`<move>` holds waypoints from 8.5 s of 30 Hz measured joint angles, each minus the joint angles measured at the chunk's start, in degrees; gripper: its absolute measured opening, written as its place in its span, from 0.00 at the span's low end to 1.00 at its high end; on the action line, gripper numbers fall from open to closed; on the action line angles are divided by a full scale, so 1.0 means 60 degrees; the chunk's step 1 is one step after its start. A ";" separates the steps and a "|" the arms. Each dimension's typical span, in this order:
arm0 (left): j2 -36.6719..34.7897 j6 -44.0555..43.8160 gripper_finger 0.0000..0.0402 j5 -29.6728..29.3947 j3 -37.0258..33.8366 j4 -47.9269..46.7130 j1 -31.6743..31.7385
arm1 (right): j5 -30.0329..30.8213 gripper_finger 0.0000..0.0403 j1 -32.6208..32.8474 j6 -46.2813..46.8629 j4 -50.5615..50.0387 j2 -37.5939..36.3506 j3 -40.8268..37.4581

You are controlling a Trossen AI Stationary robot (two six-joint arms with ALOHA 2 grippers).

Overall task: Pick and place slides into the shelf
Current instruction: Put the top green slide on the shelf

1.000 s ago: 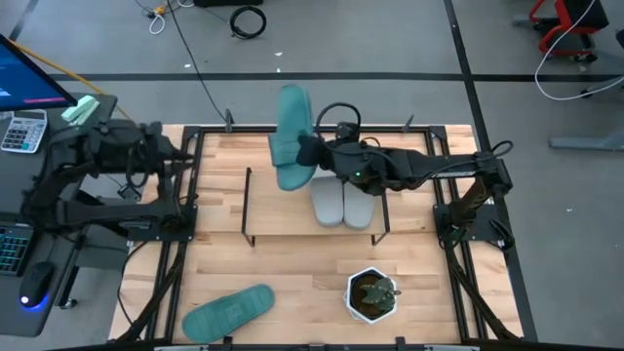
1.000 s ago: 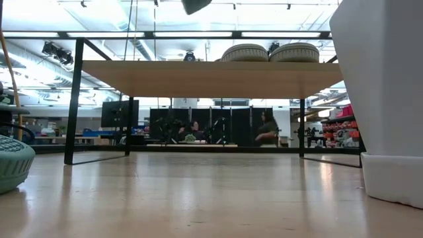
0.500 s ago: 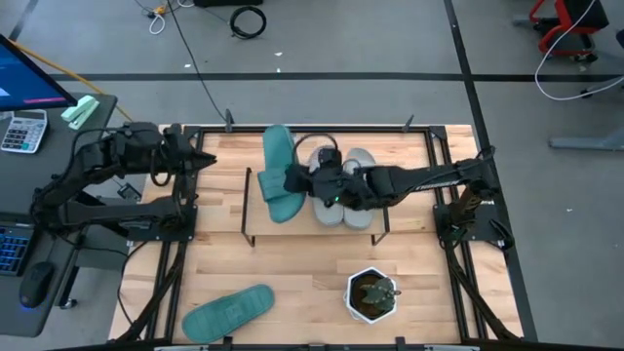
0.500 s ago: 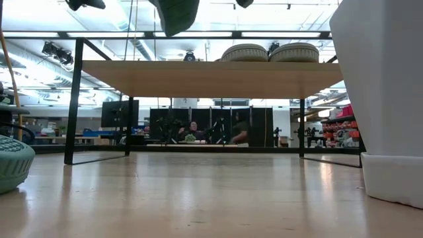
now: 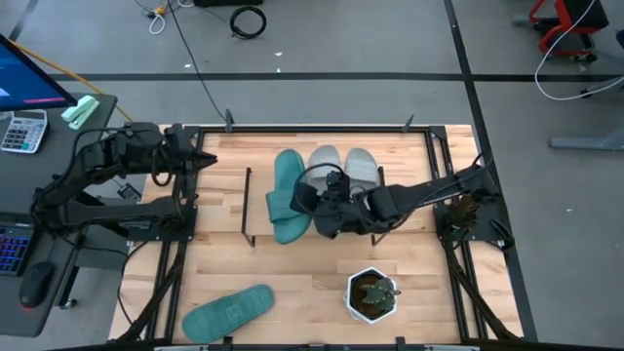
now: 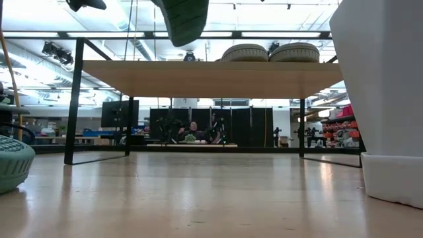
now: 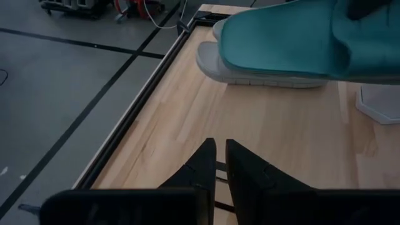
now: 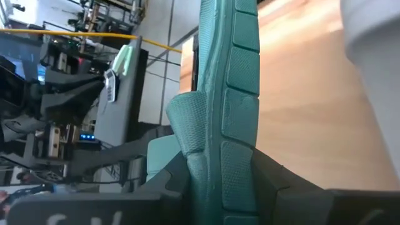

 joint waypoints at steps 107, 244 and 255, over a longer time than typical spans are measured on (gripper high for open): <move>0.0880 -0.0101 0.07 0.0331 0.0004 0.0832 0.0000 | -0.1006 0.28 0.0050 0.3527 0.0420 0.0306 -0.1333; 0.2063 -0.2430 0.42 0.4382 -0.3920 0.7901 -0.2707 | -0.2293 0.66 -0.0688 0.2030 -0.0322 0.0208 -0.0718; 0.2063 -0.2463 0.42 0.4382 -0.3920 0.7894 -0.2703 | -0.2720 0.70 -0.0692 0.1904 -0.0331 0.0211 -0.0718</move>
